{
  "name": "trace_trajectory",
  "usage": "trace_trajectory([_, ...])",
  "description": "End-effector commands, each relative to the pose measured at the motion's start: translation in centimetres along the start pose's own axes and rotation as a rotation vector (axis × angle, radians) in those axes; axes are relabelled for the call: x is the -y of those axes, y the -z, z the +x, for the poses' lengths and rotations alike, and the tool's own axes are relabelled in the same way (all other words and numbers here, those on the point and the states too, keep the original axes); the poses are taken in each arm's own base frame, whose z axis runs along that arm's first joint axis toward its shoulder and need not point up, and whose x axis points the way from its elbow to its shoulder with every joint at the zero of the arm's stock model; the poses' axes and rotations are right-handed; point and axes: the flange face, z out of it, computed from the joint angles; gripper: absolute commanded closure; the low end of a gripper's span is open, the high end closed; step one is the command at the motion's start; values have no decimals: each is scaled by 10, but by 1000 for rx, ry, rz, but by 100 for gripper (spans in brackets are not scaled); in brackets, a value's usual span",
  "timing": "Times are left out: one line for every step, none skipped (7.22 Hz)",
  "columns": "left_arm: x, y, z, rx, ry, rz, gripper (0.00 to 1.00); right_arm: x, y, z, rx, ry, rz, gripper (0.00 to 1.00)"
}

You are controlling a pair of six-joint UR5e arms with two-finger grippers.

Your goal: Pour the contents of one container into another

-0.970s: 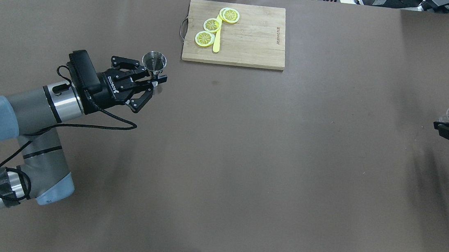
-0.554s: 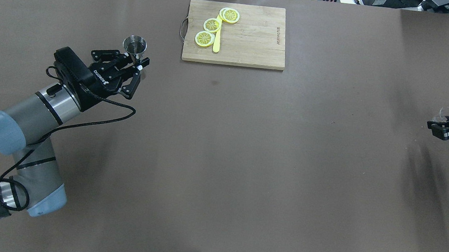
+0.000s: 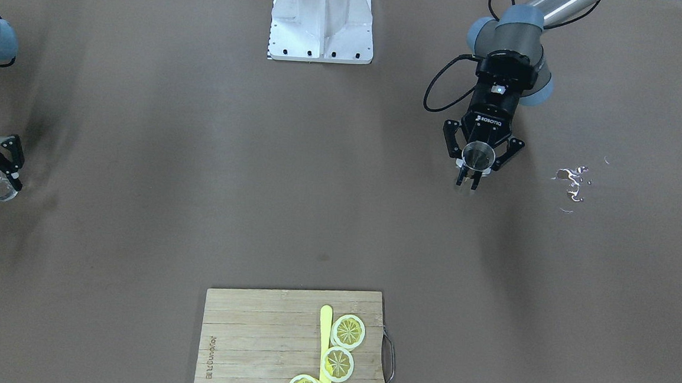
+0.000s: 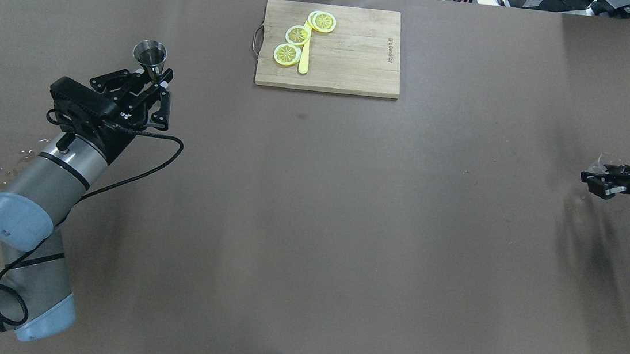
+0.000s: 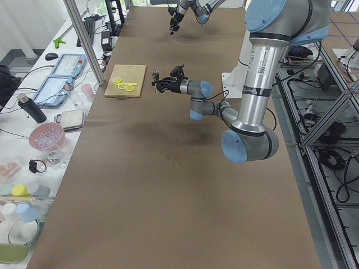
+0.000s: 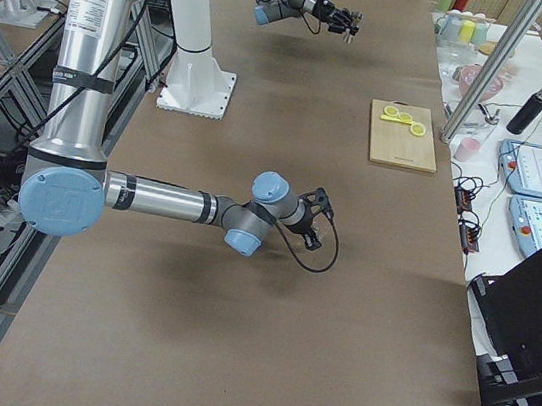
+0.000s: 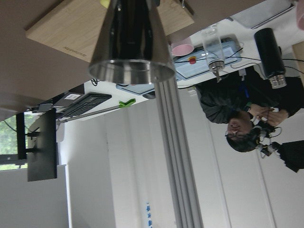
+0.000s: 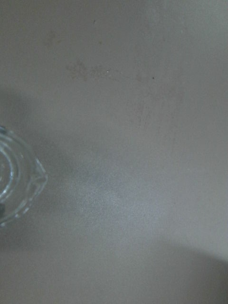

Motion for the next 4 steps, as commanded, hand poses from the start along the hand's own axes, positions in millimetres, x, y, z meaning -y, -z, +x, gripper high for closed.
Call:
trace_trajectory([-10, -4, -4, 121, 23, -17, 100, -4, -5, -5, 13, 9, -6, 100])
trace_trajectory([-18, -7, -7, 160, 25, -30, 100, -4, -4, -6, 22, 10, 4, 100])
trace_trajectory([-24, -12, -9, 189, 37, -55, 100, -12, -10, -5, 22, 12, -12, 100])
trace_trajectory([-28, -15, -14, 257, 52, -43, 100, -13, -11, -6, 23, 15, -15, 100])
